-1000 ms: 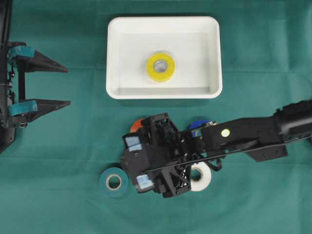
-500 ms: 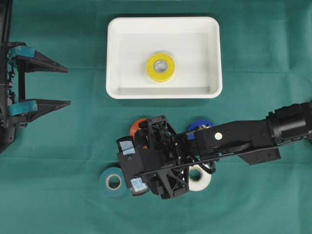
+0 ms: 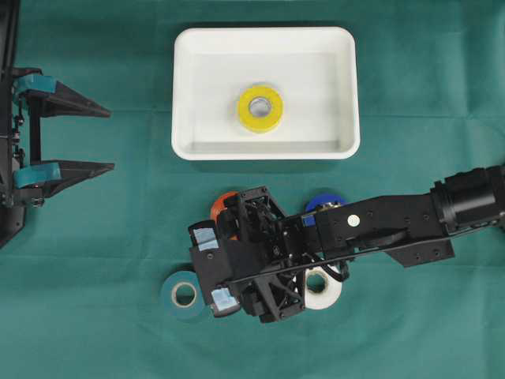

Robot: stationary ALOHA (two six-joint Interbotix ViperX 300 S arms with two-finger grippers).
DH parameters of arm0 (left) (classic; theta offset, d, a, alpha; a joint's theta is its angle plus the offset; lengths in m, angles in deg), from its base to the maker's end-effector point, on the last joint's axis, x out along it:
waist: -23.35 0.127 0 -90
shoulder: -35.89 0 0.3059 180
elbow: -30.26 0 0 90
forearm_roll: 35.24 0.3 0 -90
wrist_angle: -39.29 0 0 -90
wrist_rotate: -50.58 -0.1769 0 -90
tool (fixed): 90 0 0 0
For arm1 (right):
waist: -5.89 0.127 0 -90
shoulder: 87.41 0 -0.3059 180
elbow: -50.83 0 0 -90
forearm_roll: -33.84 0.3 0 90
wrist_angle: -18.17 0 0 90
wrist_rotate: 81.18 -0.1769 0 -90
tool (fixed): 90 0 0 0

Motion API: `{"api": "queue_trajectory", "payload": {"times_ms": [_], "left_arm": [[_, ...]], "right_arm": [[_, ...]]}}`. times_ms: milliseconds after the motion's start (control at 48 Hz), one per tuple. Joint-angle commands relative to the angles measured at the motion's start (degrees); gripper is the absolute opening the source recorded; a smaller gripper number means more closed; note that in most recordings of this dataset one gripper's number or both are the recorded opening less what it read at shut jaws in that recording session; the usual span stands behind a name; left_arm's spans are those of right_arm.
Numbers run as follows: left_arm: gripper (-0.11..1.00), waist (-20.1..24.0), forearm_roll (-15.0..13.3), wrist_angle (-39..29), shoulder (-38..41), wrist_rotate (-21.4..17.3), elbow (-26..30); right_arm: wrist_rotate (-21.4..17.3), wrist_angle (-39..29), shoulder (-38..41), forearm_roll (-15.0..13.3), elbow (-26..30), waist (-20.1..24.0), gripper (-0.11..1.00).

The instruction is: Pick up the tape from a random location and place it into the white case.

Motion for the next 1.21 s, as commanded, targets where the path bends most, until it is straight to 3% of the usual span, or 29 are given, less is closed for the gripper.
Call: {"api": "queue_trajectory", "payload": {"times_ms": [0, 1187], "left_arm": [[0.96, -0.09, -0.09, 0.44, 0.44, 0.09, 0.62], [0.96, -0.09, -0.09, 0.44, 0.44, 0.09, 0.62]], "right_arm": [[-0.18, 0.35, -0.97, -0.09, 1.41, 0.09, 0.9], [-0.18, 11.25, 11.87, 0.09, 0.88, 1.23, 0.9]]}}
